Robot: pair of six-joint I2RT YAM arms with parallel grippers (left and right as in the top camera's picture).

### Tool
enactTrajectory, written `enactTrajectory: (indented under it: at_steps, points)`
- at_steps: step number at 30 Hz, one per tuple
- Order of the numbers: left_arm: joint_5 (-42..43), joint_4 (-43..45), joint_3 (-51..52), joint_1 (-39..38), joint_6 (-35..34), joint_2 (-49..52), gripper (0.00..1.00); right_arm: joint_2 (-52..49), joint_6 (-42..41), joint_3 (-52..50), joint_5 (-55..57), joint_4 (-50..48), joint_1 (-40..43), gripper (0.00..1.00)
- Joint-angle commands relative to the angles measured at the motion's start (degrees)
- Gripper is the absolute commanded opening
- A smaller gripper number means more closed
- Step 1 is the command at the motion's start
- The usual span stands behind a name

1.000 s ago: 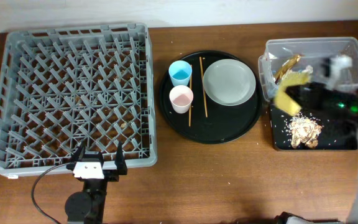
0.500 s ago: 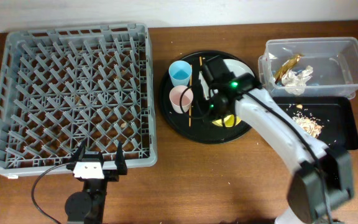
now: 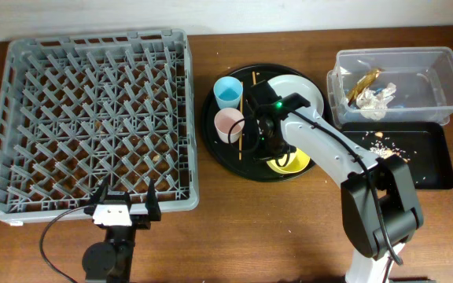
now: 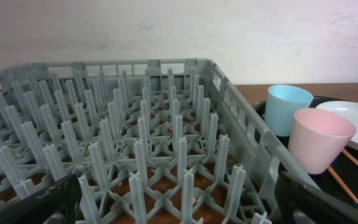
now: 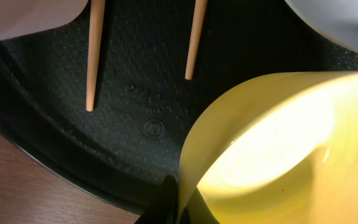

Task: Sort waste into correct bins and load items into the dishwasher rack
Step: 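Set the empty yellow bowl back on the round black tray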

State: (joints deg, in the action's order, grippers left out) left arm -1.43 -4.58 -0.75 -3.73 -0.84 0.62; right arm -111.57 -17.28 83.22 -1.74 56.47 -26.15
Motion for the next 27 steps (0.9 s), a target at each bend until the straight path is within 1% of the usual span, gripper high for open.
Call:
enactTrajectory:
  at_steps: [1,3,5,7,10,13,16,19,22,24,27]
  points:
    - [0.6,-0.2,0.2,0.0,0.5,-0.3,0.99,-0.3,-1.3,-0.6,0.0,-0.4,-0.1,0.05]
    - [0.6,-0.2,0.2,0.0,0.5,-0.3,0.99,-0.3,-1.3,-0.9,0.0,-0.9,-0.1,0.05]
    - [0.6,-0.2,0.2,0.0,0.5,-0.3,0.99,-0.3,-1.3,-0.9,0.0,-1.0,-0.1,0.15]
    - [0.6,-0.2,0.2,0.0,0.5,-0.3,0.99,-0.3,-1.2,-0.9,0.0,-1.0,-0.1,0.27]
    - [0.6,-0.2,0.2,0.0,0.5,-0.3,0.99,-0.3,-1.2,-0.9,0.0,-1.0,-0.1,0.37]
    - [0.6,-0.2,0.2,0.0,0.5,-0.3,0.99,-0.1,-1.2,-0.7,-0.1,-0.7,0.3,0.38]
    - [0.6,-0.2,0.2,0.0,0.5,-0.3,0.99,2.0,-0.8,1.8,-1.9,2.1,2.7,0.38]
    - [0.7,-0.2,0.2,0.0,0.5,-0.3,0.99,4.8,2.1,5.7,-5.0,5.7,5.1,0.39]
    - [1.1,1.1,0.2,0.0,0.5,-0.3,0.99,8.3,3.7,11.5,-5.6,10.8,7.8,0.44]
    - [2.9,2.0,-0.5,0.0,0.5,-0.2,0.99,9.9,5.0,14.6,-5.6,13.3,8.9,0.47]
    - [3.8,0.9,-3.5,0.0,0.5,0.9,0.99,11.6,5.0,18.1,-5.6,15.4,9.7,0.51]
